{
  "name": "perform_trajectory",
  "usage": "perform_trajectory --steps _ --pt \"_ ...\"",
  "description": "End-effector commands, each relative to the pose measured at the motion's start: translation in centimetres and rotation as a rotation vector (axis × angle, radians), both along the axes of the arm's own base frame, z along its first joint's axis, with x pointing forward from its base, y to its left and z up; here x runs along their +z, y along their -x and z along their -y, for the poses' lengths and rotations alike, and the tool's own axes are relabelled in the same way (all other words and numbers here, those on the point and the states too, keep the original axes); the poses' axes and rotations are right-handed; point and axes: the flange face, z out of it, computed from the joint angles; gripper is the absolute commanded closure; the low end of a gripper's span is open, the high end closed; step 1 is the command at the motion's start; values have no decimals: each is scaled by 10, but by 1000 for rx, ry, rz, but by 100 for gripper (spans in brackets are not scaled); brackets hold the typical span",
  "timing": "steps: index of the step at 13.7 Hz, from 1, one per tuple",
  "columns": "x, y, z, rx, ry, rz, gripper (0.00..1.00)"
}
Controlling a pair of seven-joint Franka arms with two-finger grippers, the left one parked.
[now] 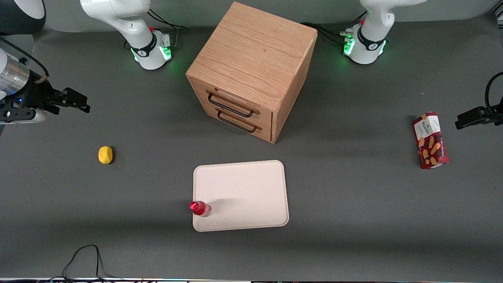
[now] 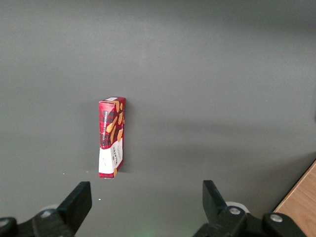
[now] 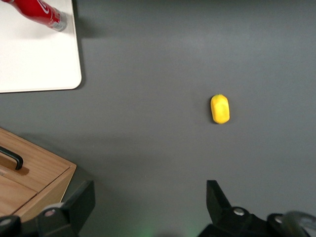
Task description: Place coke bottle on tray
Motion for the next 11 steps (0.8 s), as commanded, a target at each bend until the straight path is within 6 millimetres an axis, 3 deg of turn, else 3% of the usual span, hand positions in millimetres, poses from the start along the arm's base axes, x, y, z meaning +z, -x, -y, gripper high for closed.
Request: perform_trajectory --steps 1,8,11 --pt "6 -17 -11 -6 28 -38 0" --pt "0 -20 4 -23 20 -60 0" --pt "5 -21 24 -59 7 -52 0"
